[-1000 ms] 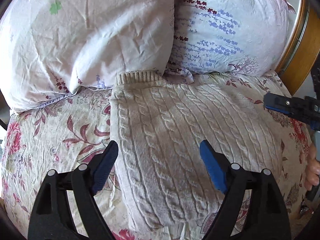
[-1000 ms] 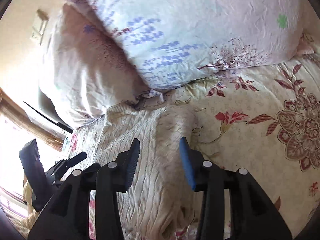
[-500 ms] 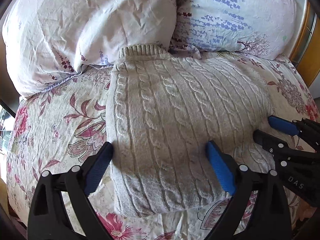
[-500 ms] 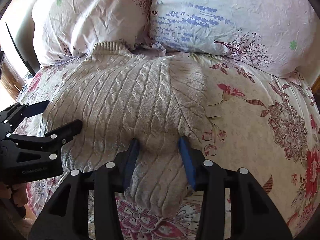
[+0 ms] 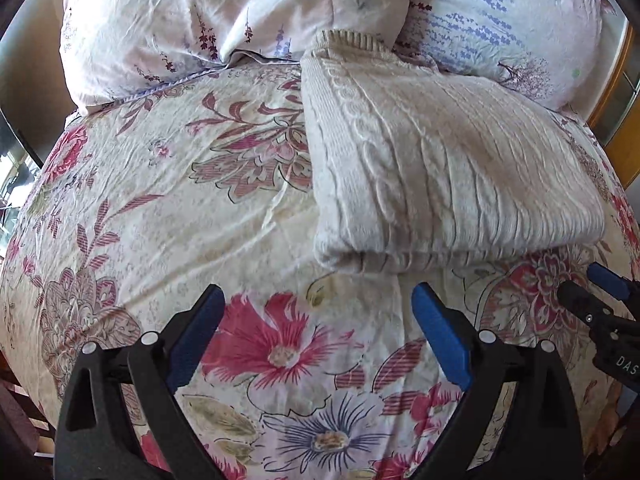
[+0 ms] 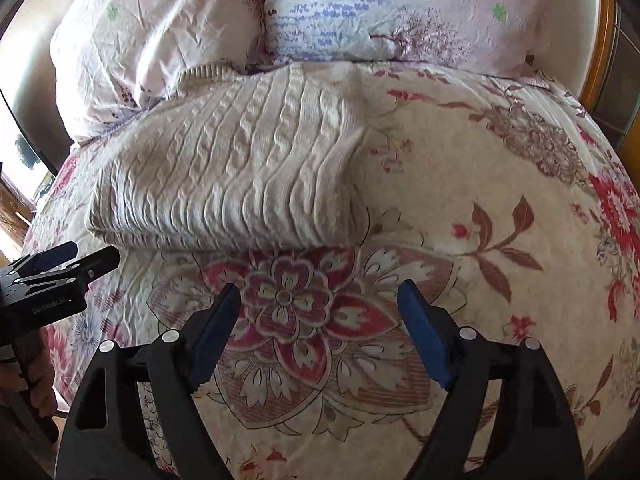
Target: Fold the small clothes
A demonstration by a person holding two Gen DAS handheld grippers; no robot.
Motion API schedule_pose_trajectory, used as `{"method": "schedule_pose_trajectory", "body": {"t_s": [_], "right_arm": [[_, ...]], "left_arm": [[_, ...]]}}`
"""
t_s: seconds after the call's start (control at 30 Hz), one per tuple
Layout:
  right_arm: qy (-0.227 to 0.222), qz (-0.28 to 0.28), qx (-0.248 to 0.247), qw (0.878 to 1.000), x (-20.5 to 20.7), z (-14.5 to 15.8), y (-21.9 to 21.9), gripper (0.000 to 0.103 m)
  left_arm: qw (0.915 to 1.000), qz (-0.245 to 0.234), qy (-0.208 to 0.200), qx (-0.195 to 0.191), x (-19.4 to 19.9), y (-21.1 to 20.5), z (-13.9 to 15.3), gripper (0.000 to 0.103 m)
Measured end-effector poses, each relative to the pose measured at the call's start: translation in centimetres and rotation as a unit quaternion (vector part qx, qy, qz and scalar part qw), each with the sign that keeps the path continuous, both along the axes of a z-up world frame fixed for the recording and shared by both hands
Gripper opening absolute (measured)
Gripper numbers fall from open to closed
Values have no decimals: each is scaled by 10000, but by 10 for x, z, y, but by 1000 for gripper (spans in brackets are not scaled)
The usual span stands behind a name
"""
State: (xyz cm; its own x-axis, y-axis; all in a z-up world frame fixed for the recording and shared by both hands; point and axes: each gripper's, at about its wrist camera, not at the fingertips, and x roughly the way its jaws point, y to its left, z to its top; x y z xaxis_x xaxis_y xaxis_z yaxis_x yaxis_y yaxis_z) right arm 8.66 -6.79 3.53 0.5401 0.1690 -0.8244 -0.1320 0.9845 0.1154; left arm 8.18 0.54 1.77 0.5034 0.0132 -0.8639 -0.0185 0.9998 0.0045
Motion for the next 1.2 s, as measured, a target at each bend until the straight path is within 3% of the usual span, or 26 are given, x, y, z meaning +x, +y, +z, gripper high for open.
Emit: {"method": "schedule_pose_trajectory", "body": {"t_s": [0.13, 0.37, 1.2], "right_arm": [[-107, 60, -477, 9988, -3, -5, 18, 88], [-172, -127, -516, 9984, -6, -9, 19, 102], [-237, -144, -493, 9984, -8, -11, 17, 102]], "left_arm": [[9998, -157, 35, 150, -5, -12, -7, 94], [10000, -44, -24, 28, -7, -9, -13, 101], [9999, -31, -125, -22, -9, -8, -14, 101]]}}
